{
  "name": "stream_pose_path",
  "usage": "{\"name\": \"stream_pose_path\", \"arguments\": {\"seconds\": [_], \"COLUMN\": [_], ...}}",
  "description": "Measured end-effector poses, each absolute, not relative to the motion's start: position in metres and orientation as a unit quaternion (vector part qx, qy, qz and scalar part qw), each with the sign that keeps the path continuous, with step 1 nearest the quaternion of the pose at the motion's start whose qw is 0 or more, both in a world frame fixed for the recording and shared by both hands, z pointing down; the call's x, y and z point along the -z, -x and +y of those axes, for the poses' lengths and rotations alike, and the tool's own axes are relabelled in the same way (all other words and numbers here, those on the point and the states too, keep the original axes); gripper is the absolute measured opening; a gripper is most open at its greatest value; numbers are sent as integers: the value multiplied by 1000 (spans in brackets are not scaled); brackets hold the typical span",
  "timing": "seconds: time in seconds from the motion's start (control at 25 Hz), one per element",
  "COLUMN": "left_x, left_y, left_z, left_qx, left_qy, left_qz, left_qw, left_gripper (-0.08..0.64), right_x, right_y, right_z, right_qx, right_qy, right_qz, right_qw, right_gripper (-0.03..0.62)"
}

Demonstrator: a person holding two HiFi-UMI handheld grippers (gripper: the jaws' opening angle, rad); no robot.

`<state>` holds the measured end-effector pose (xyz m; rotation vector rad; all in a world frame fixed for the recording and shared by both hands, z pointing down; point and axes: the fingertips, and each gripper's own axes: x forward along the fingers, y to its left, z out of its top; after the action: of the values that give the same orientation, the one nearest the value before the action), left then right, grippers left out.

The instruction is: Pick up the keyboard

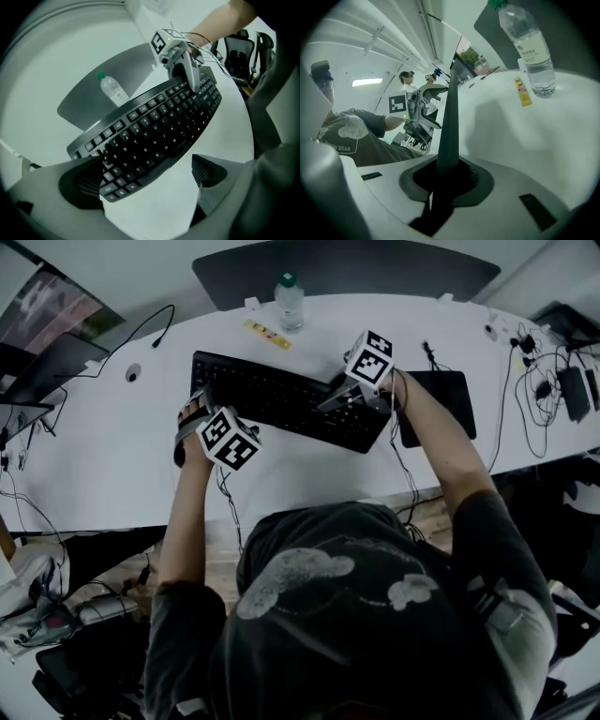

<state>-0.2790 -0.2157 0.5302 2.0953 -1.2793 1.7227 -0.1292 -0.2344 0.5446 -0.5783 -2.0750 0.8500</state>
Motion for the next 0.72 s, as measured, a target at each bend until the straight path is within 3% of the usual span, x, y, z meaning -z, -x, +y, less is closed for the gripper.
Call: {"name": "stream_pose_path", "arguments": {"seconds": [0.28, 0.52, 0.72], "left_x": [-497, -495, -498], "left_y": [266, 237, 202], "left_z": [-213, -193, -175], "left_qx": [-423, -292, -222], "left_qy": [-704, -717, -707], "left_qz": [-554, -589, -614], "left_qw": [137, 231, 273], "left_gripper": [584, 578, 498], "right_x": [-525, -513, -506], "right_y": [111, 87, 56], "right_z": [-244, -241, -229], "right_qx": [-351, -363, -363], "right_qy": [135, 84, 56], "right_qz": [-881, -898, -909], "right_qw": [286, 234, 194], "right_gripper": [56, 57, 57]}}
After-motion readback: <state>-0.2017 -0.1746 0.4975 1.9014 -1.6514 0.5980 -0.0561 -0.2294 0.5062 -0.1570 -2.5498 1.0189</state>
